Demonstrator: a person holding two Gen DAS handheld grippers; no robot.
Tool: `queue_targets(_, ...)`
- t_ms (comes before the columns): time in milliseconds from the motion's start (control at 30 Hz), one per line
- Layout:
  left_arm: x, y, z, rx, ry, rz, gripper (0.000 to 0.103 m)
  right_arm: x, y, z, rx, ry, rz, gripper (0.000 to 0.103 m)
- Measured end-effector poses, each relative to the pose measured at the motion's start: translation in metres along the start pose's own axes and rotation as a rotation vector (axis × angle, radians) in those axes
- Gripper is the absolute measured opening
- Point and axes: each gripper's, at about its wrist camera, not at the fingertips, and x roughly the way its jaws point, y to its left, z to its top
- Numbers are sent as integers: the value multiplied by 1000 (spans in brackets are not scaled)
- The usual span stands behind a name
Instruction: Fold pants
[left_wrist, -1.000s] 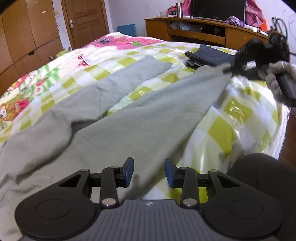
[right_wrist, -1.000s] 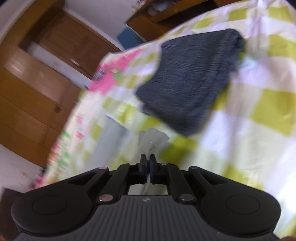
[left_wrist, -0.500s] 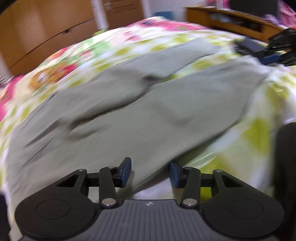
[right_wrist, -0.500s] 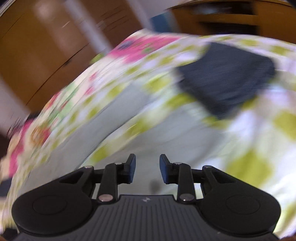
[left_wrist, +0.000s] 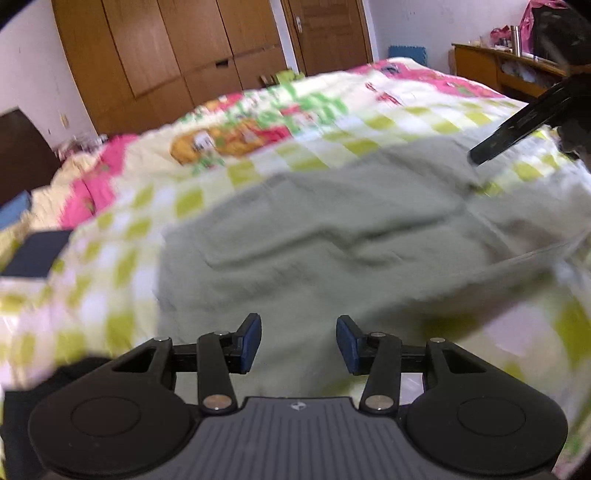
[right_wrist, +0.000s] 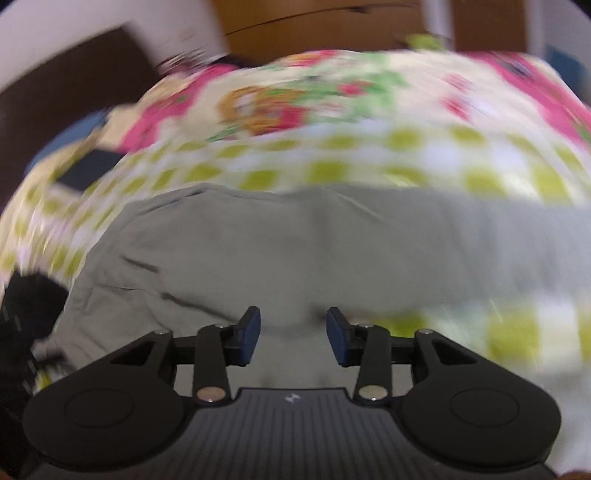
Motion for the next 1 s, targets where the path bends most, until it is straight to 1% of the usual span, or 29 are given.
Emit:
queue_targets(100,9,37,17,-25,-3,-18,60,37,16,36,-131,21,33,42)
queue_targets(200,19,64,19,-50,34,-37,61,75,22,61,-186,44,61,43)
queue_targets(267,31,68,20,-28,50,-35,62,96,25,75,-229,51,77,43)
queue_targets(300,42,69,23,-16,56,-47,62,108,27,81,-250,56,88,43)
queue_targets(367,65,78,32,-21,57,-87,62,126,26,92,-268,74,115,44)
queue_targets(433,87,90,44,-5,50,-82,62,144,25,103,-292,100,139,45)
queue_targets(533,119,116,59,3,65,-52,62,158,21,112,-333,130,154,48)
queue_targets(600,137,134,68,-6,78,-50,62,168,19,118,-356,168,173,50)
queue_targets(700,165,154,83,-25,117,-102,62,178,17,123,-384,212,200,55)
queue_targets(767,185,159,89,3,150,-106,62,184,18,125,-405,240,214,56)
queue_targets(833,203,165,94,4,177,-97,62,189,19,126,-423,262,223,57)
queue_targets(900,218,172,96,-8,217,-125,63,193,18,129,-429,271,232,61)
queue_targets(933,225,173,97,-6,237,-131,65,194,18,130,-431,276,237,61)
queue_targets(967,231,173,97,-7,259,-152,70,196,18,131,-433,287,246,61)
queue_targets(1000,235,174,96,-12,274,-169,73,199,17,132,-437,306,257,62)
